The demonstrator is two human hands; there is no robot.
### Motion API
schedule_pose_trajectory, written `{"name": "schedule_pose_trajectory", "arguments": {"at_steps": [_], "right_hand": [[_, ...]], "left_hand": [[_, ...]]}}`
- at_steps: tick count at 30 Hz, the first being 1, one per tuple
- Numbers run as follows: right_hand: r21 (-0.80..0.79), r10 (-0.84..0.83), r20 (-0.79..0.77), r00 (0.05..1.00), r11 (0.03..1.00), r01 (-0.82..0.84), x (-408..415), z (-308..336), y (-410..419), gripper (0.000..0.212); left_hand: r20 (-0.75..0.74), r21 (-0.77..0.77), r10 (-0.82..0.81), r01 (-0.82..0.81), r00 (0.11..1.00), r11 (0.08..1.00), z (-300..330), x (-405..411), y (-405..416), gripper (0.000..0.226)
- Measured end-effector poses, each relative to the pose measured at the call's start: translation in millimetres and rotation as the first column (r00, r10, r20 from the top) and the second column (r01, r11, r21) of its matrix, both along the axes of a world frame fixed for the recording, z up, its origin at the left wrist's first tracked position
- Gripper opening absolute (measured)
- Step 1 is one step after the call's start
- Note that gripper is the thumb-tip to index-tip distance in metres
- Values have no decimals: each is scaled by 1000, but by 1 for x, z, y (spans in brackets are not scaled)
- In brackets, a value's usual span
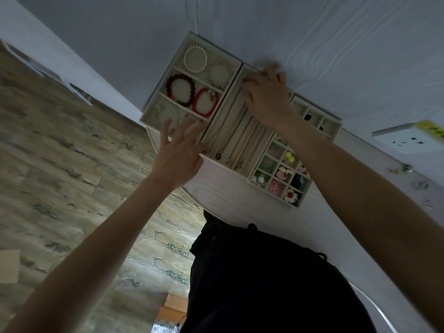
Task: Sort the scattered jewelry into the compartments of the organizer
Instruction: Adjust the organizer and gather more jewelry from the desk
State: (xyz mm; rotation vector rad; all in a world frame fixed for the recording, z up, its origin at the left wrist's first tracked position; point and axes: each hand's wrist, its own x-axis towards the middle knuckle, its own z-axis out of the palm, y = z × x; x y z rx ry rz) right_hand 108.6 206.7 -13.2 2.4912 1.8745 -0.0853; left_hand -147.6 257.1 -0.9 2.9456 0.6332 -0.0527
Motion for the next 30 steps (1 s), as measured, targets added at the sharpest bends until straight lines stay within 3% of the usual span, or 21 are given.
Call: {"name": "schedule_pose_trajectory", "arguments": {"at_steps": [7, 15, 22, 30], "right_hand": [[-71, 48, 7, 999, 996, -47, -8, -2, 4, 40], [-119, -47, -43, 998, 992, 42, -4, 3, 15, 43], [-105, -64, -103, 993, 993, 53, -3, 6, 13, 42], [-87, 43, -29, 999, 995, -45, -11, 5, 4, 43]], "left_hand": [[-2, 66, -36, 36, 999, 997, -4, -2, -12, 26], [-208, 238, -84, 133, 975, 962, -1, 7, -20, 20], [-248, 233, -175, 234, 953, 944, -1, 5, -14, 23], [-276, 235, -221, 289, 936, 928, 2, 9, -9, 21]]}}
